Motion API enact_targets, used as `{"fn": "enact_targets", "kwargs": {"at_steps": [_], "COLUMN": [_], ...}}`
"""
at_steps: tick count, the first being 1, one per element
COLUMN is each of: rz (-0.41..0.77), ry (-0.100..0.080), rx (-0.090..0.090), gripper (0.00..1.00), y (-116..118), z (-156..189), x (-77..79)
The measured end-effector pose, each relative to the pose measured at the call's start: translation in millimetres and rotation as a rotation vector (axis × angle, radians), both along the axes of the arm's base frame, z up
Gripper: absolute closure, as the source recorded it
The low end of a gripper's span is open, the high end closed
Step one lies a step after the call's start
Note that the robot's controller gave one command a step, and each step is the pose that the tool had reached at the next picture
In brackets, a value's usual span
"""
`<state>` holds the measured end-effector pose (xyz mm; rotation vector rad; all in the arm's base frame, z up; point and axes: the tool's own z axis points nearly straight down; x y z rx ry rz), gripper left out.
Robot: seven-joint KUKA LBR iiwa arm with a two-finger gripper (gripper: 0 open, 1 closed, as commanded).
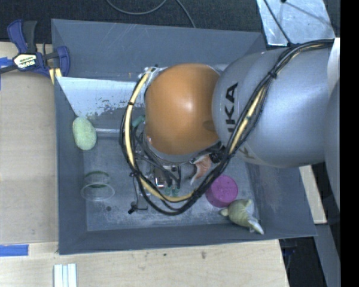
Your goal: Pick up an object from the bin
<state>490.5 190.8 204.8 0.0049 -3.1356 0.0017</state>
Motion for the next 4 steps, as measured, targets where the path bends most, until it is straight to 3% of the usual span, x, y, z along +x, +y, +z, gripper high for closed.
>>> {"fn": "enact_targets", "kwargs": {"at_steps": [1,2,3,4], "rz": [-0.003,0.083,-0.085,0.158], "ry": [-0.008,-0.013,-0.010,-0.010], "rx": [0.002,0.004,0.003,0.003], "gripper": [0.00,0.00,0.00,0.00], "y": [-0.9,29.2,45.6,53.2], "z": [4.5,-32.8,-44.8,-95.8], "x": [2.0,44.8,53.1,69.0]}}
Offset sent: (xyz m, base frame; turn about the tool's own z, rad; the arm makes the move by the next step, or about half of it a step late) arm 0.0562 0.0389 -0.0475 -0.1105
